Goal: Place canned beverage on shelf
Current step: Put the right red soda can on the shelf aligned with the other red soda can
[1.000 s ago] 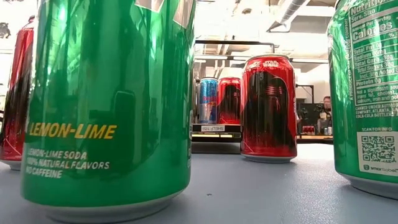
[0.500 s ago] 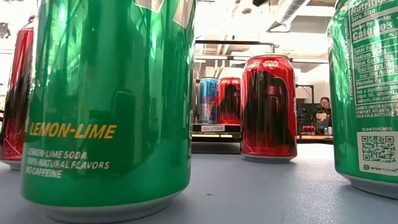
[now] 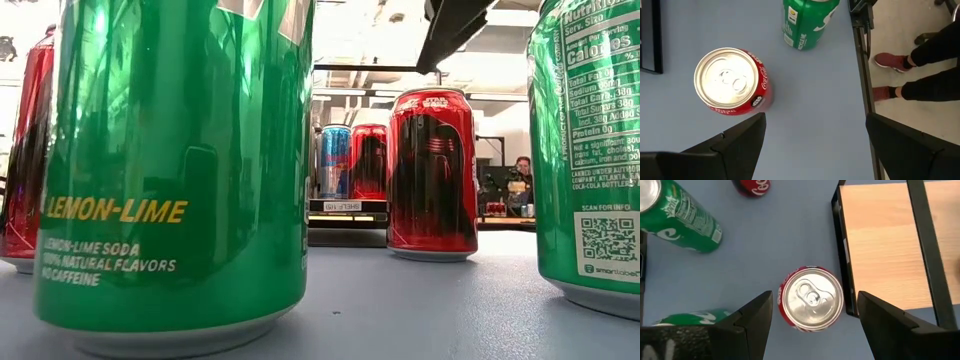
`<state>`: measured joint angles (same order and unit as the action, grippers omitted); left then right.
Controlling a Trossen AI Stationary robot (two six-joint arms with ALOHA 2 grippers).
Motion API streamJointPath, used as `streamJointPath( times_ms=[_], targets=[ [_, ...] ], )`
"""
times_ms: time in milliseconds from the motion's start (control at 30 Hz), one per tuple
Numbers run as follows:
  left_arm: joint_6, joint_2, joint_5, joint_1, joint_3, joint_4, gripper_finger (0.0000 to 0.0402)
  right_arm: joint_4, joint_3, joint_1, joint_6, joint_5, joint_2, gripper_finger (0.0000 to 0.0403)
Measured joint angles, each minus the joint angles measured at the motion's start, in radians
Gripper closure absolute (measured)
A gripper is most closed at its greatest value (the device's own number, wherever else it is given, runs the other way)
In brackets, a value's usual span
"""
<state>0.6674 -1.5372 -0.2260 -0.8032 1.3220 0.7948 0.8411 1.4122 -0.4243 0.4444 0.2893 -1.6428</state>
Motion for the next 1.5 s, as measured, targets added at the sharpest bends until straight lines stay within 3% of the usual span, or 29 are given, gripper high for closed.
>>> streamJointPath(
  times_ms=[433, 567, 900, 1500],
  targets=[
    [-0.004, 0.0, -0.003, 0.0, 0.0, 0.001, 0.0072, -0.097, -0.062, 0.033, 0.001, -0.025, 0.0, 0.0121],
    [-0.004, 0.0, -0.003, 0.0, 0.0, 0.0, 0.0072, -0.098, -0.062, 0.045, 0.0, -0.08, -0.007, 0.0093],
    [0.006, 0.0, -0.015, 0.0, 0.0, 0.0, 0.0072, -0.098, -0.057, 0.051, 0.005, -0.087, -0.095, 0.0027],
    [-0.002, 0.0, -0.026, 0.001, 0.0, -0.001, 0.0072, -0.093, -0.051, 0.04, 0.048, -0.081, -0.144, 0.0088]
  ],
)
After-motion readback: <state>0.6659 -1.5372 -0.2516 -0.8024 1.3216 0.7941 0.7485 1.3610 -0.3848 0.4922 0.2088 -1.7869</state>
